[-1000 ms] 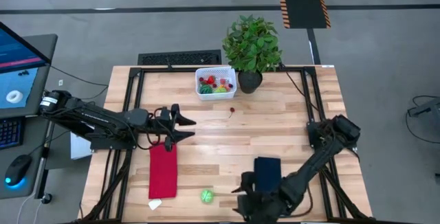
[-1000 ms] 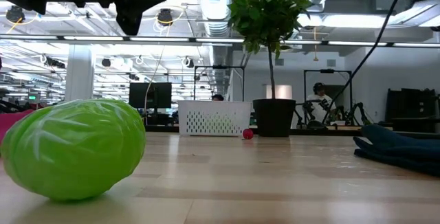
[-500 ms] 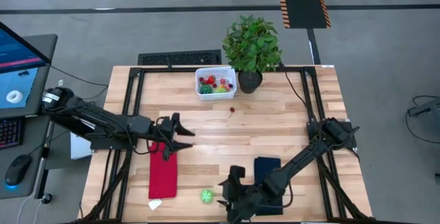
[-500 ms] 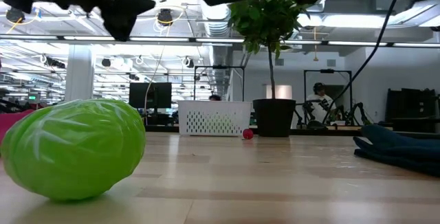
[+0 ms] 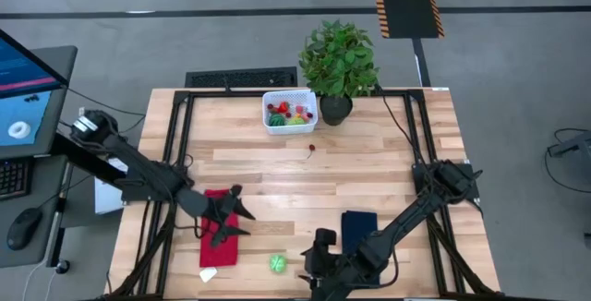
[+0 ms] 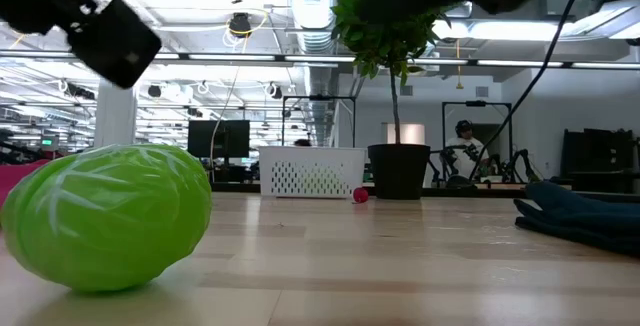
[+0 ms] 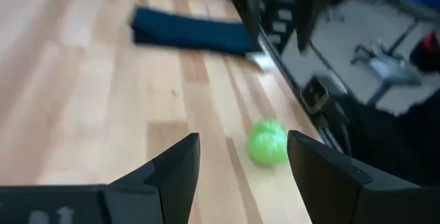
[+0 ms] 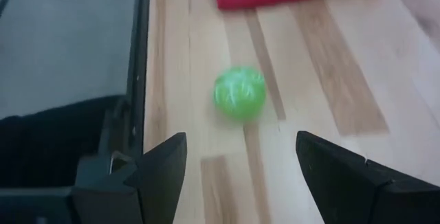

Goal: Pick and placing Produce into tupperware
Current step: Put the green cabbage into the white basket

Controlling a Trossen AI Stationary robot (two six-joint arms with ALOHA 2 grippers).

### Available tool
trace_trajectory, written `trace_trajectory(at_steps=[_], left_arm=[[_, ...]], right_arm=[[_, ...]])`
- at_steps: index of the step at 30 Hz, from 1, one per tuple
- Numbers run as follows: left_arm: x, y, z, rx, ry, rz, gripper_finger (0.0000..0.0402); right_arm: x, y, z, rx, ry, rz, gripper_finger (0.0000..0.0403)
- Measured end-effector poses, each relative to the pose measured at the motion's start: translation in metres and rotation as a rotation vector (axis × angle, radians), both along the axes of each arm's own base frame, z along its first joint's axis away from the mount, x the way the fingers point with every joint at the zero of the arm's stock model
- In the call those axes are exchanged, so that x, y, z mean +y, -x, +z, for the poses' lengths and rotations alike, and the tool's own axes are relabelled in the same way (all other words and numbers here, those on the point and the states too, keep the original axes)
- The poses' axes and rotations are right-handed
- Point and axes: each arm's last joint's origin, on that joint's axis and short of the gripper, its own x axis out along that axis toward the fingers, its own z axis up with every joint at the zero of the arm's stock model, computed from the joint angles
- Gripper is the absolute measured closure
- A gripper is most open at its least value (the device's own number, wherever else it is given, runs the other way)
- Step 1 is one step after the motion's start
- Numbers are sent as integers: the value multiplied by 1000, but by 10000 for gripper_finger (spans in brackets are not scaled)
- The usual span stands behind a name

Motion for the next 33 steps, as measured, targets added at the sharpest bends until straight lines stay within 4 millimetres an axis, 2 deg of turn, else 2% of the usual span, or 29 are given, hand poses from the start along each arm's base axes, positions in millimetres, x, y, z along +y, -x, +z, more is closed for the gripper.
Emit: trace_trajectory(at_steps=[9, 12, 15, 18, 21, 33], left_arm=[[-47, -25, -30, 165, -36, -33, 192], [-56, -32, -40, 203, -52, -37, 192], [-65, -39, -46, 205, -56, -41, 192], [-70, -44, -51, 221, -66, -46, 192], [-72, -46, -54, 233, -65, -34, 192], [-79, -54, -80, 319, -86, -13, 192]], right_arm=[[12, 25, -7, 54, 37, -88, 106], [17, 26, -13, 50, 26, -93, 106], [17, 20, -29, 73, 31, -95, 106], [13, 12, -45, 103, 46, -98, 106], [9, 5, -54, 113, 40, -100, 106], [9, -2, -51, 72, 16, -75, 107]])
